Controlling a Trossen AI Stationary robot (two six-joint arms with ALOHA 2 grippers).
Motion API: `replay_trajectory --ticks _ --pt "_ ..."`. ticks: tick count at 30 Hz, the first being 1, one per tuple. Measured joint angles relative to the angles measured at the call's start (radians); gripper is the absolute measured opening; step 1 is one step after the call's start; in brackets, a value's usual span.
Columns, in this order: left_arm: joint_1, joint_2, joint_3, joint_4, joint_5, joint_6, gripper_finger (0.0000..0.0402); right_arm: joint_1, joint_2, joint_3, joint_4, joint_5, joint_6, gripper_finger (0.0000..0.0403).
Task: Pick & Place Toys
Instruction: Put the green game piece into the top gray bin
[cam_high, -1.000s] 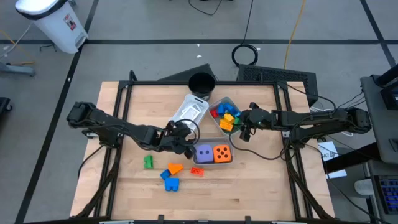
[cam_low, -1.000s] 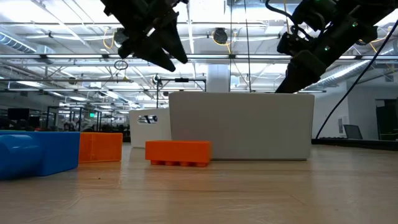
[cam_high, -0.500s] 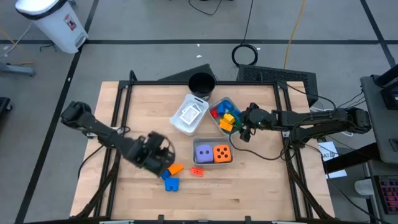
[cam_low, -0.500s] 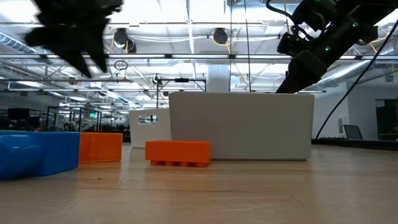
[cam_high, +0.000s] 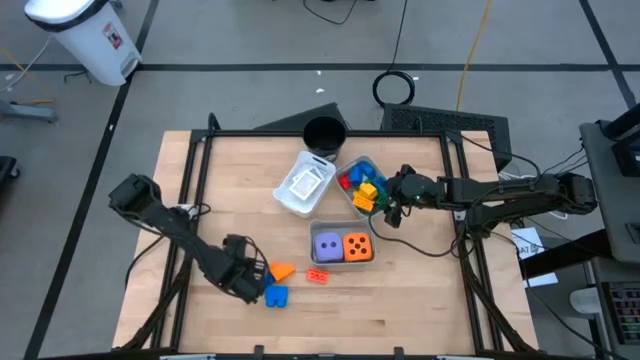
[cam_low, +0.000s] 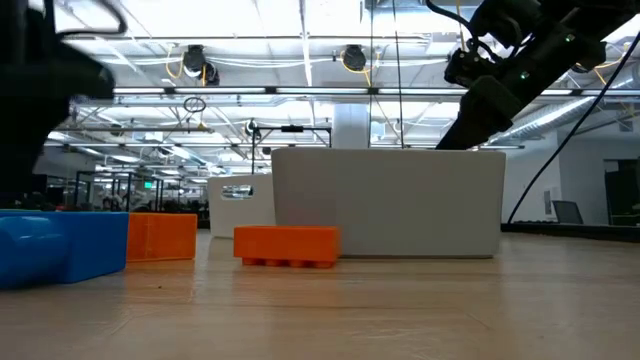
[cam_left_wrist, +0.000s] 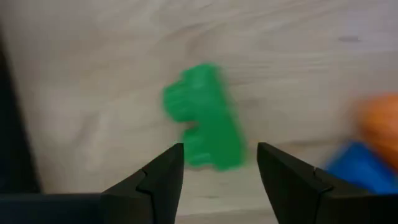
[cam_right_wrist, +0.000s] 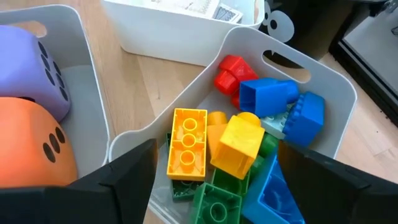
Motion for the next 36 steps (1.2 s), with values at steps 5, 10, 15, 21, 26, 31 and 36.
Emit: replay_trajectory --ticks 5,10,15,21,26,31,36 --pt "0.019 0.003 -0.080 0.012 0.119 -0.113 0.0238 0.009 0.000 0.000 -0.001 0.000 0.008 0.0300" --pt "0.019 0.003 -0.130 0.125 0.082 -0.085 0.0252 0.009 0.000 0.000 0.000 -0.001 0.023 0.0298" --pt "0.022 0.001 -0.157 0.174 0.067 -0.034 0.0253 0.009 0.000 0.000 0.000 -0.001 0.023 0.0297" --pt "0.046 0.004 -0.163 0.147 -0.027 0.007 0.0253 0.009 0.000 0.000 0.000 -0.001 0.024 0.0297" --pt "0.069 0.004 -0.162 0.165 -0.058 0.032 0.0252 0.009 0.000 0.000 0.000 -0.001 0.023 0.0293" --pt "0.079 0.004 -0.162 0.165 -0.043 0.047 0.0220 0.008 0.000 0.000 0.000 -0.001 0.023 0.0292" --pt "0.080 0.002 -0.161 0.159 -0.079 0.056 0.0163 0.008 0.000 0.000 0.002 -0.001 0.023 0.0293"
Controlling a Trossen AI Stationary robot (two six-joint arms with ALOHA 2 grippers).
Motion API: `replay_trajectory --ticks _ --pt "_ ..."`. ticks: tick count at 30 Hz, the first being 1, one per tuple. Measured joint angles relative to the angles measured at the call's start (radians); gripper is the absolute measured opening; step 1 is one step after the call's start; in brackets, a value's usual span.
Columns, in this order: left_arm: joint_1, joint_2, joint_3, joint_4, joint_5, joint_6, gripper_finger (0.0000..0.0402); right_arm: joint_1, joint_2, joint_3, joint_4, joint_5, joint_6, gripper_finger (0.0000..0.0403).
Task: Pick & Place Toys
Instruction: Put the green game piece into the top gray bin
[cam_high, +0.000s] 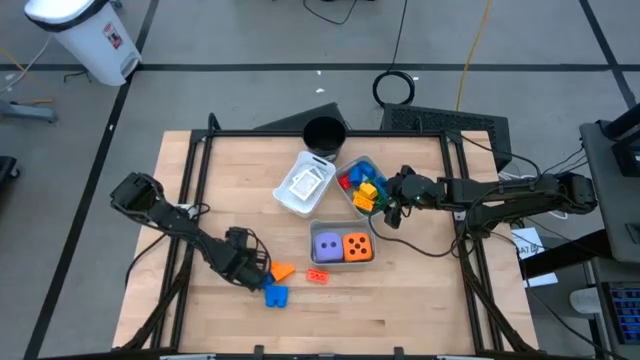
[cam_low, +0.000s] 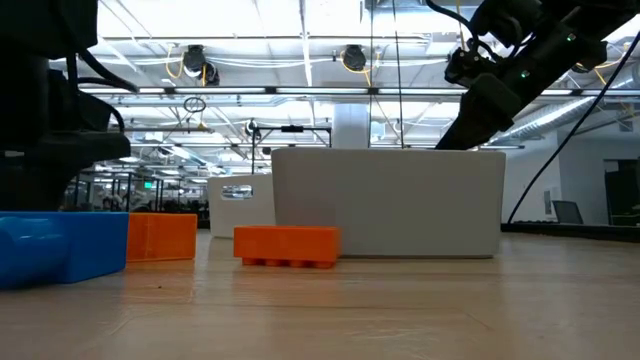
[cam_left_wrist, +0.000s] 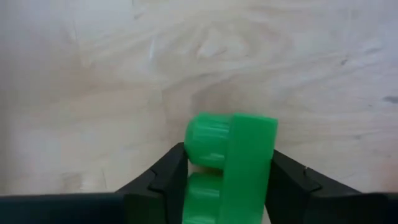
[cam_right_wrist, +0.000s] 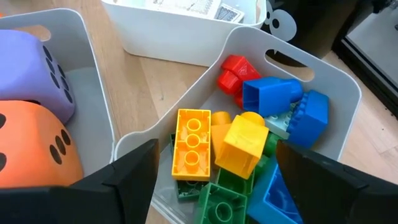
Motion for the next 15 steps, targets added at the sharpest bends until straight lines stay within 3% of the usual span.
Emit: replay_trajectory --ticks 5,7,15 --pt "0.017 -0.024 0.007 -0.015 -0.073 0.030 0.0161 0.000 0.000 0.000 0.033 0.000 -0.005 0.0293" --pt "0.029 -0.044 0.031 -0.025 -0.126 0.065 0.0130 0.000 0.000 0.000 0.059 0.000 -0.027 0.0293" --pt "0.084 -0.101 0.209 0.056 -0.484 0.412 0.0047 0.007 0.000 0.000 0.152 0.000 -0.037 0.0293"
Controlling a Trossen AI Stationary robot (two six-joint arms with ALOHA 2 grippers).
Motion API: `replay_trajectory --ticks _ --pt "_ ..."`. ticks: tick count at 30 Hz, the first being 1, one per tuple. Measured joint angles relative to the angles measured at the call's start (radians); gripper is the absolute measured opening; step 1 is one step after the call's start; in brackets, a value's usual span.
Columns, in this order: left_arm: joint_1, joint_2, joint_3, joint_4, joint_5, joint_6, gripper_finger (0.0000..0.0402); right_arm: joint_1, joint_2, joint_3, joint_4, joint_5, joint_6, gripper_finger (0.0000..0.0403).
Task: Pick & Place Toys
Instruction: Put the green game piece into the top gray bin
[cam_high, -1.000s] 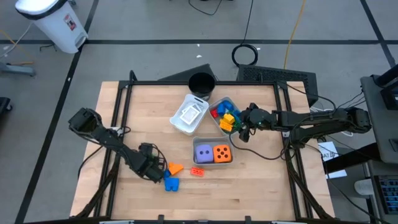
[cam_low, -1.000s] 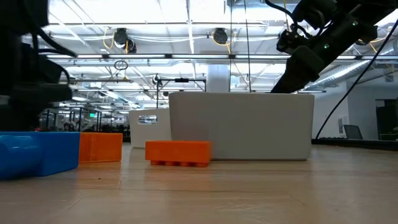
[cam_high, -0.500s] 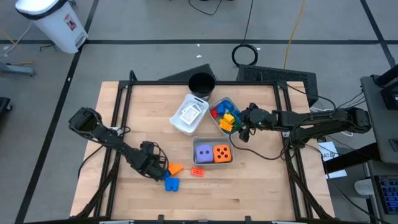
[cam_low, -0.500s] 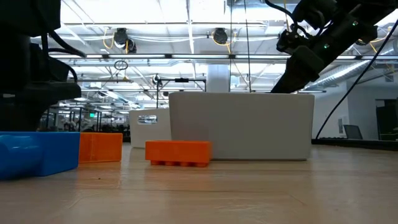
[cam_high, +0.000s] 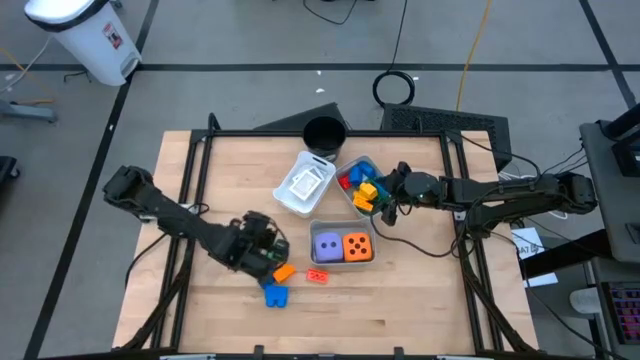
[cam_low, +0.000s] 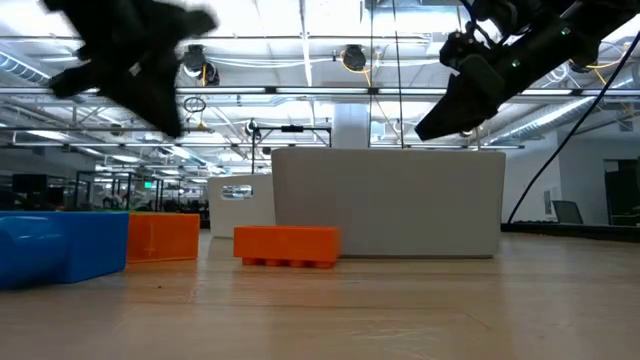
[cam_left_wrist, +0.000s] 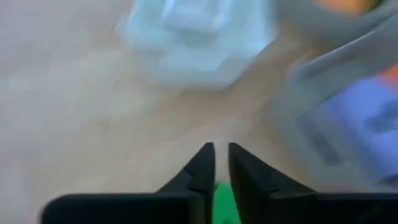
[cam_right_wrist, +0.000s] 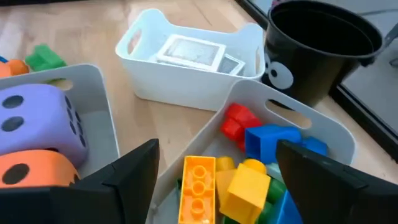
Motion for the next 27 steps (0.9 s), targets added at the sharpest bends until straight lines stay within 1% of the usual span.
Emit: replay_trajectory --ticks 2,3,5,7,9,12,15,19,20,23,27 --pt "0.018 -0.001 0.045 0.043 -0.047 0.126 0.0016 0.011 0.000 0.000 0.010 0.000 0.000 0.0293" --pt "0.029 -0.001 0.063 0.060 -0.051 0.187 0.0007 0.019 0.000 0.000 0.014 -0.001 0.000 0.0293" --pt "0.051 0.000 0.087 0.098 -0.031 0.288 0.0008 0.035 0.000 0.000 0.018 -0.001 -0.001 0.0293" --pt "0.069 -0.001 0.091 0.158 0.022 0.380 0.0023 0.051 0.000 0.000 0.019 -0.001 -0.019 0.0293" --pt "0.084 0.000 0.091 0.180 0.099 0.435 0.0044 0.065 0.000 0.000 0.019 -0.001 -0.035 0.0293" --pt "0.101 0.000 0.085 0.156 0.217 0.450 0.0086 0.080 0.000 0.000 0.019 0.000 -0.053 0.0293" --pt "0.105 0.000 0.049 0.130 0.282 0.443 0.0139 0.085 0.000 0.000 0.020 -0.001 -0.066 0.0293" --pt "0.094 0.000 -0.032 0.149 0.367 0.421 0.0213 0.085 0.000 0.000 0.020 0.000 -0.067 0.0293" --pt "0.090 0.000 -0.058 0.173 0.378 0.420 0.0228 0.085 0.000 0.000 0.022 0.000 -0.067 0.0293" --pt "0.083 0.000 -0.142 0.317 0.389 0.455 0.0264 0.085 0.000 0.000 0.032 0.000 -0.067 0.0293" --pt "0.085 0.001 -0.234 0.500 0.396 0.530 0.0289 0.085 0.000 0.000 0.034 0.000 -0.067 0.0293"
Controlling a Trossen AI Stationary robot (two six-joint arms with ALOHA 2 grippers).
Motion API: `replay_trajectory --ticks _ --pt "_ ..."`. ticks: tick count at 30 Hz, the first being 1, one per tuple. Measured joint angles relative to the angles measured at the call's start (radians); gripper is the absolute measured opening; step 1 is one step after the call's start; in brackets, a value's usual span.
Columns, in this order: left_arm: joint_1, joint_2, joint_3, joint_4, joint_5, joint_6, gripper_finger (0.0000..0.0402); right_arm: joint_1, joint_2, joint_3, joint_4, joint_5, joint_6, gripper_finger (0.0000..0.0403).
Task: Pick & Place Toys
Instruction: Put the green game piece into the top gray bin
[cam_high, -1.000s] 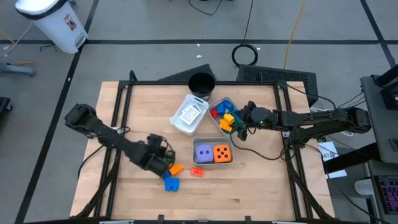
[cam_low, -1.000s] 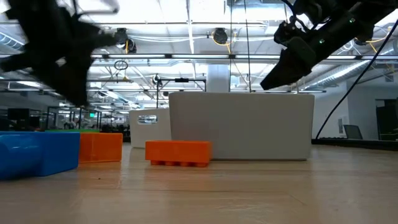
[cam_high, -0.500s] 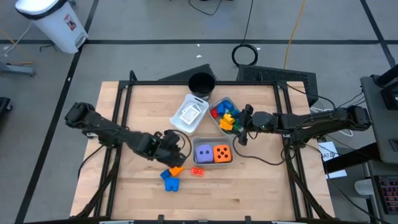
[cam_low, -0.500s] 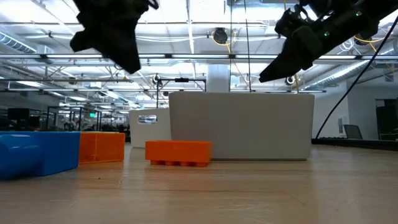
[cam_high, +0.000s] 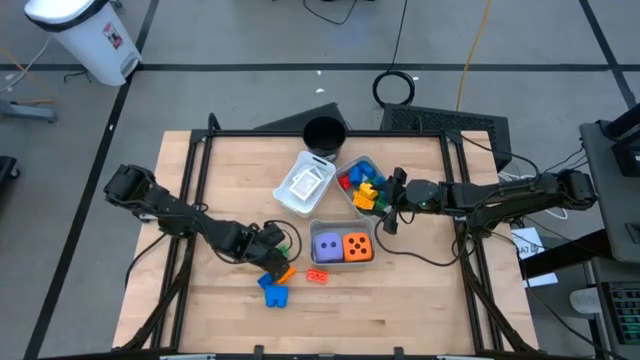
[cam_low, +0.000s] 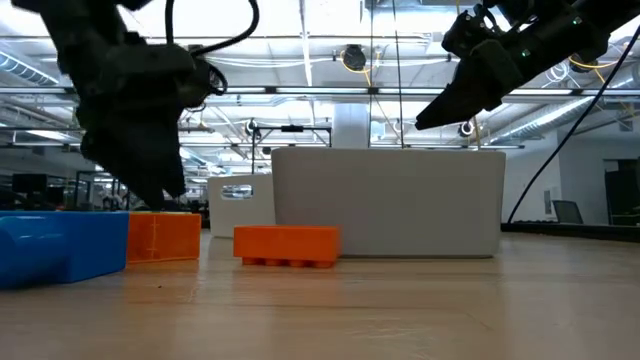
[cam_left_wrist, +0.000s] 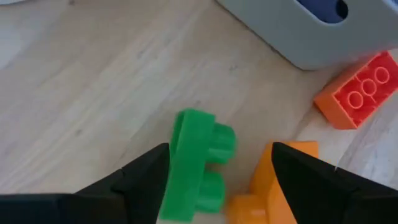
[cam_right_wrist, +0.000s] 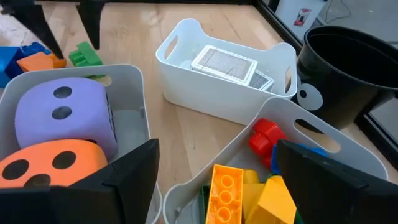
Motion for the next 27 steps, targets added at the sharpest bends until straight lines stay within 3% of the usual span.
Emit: replay_trajectory --ticks 8,27 --pt "0.011 0.000 -0.060 -0.008 0.019 0.026 0.0280 0.000 0.000 0.000 0.000 0.000 0.000 0.0293" --pt "-0.009 0.102 -0.061 0.027 -0.013 0.182 0.0187 0.000 0.000 0.000 0.000 0.002 0.000 0.0293"
